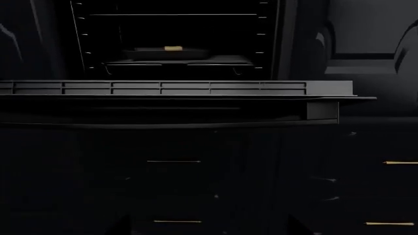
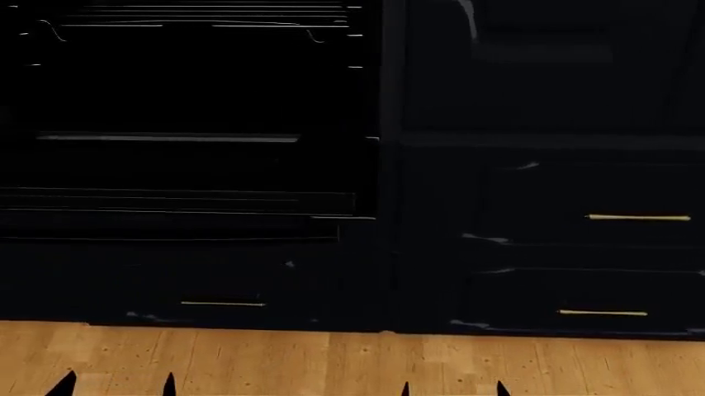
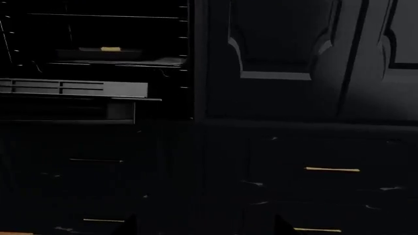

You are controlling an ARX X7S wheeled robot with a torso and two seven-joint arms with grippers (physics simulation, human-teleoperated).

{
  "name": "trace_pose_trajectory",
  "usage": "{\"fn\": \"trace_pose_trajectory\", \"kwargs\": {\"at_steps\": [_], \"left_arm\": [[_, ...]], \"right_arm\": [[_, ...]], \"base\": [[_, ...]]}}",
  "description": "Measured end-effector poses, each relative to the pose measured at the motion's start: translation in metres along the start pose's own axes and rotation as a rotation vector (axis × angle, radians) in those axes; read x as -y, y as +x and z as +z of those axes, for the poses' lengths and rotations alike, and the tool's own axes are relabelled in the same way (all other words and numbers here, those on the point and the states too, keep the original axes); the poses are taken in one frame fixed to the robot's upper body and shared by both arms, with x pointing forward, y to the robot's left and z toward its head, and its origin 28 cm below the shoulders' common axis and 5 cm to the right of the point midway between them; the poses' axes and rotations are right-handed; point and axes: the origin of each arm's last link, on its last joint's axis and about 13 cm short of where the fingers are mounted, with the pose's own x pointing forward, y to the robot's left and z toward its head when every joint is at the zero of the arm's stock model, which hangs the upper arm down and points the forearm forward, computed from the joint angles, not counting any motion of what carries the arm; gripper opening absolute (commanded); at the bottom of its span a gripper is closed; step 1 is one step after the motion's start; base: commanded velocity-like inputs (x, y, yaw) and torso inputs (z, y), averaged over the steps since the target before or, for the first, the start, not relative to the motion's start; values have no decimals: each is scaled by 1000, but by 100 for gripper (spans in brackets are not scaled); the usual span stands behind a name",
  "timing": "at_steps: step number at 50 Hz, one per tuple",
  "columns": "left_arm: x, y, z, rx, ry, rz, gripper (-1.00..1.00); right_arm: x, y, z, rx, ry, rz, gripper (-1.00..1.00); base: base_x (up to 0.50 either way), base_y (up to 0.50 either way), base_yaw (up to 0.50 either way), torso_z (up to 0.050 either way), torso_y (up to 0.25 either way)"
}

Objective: Close the oven door

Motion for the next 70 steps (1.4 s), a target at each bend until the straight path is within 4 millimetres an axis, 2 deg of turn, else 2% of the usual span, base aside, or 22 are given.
{"fn": "trace_pose_trajectory", "kwargs": {"at_steps": [49,70], "left_arm": [[0,-1,1,-2,0,1,100],[-1,0,1,-1,1,2,100]], "right_arm": [[0,0,0,1,1,0,100],[0,0,1,5,2,-1,100]], "base": [[0,424,0,0,0],[0,155,0,0,0]]}}
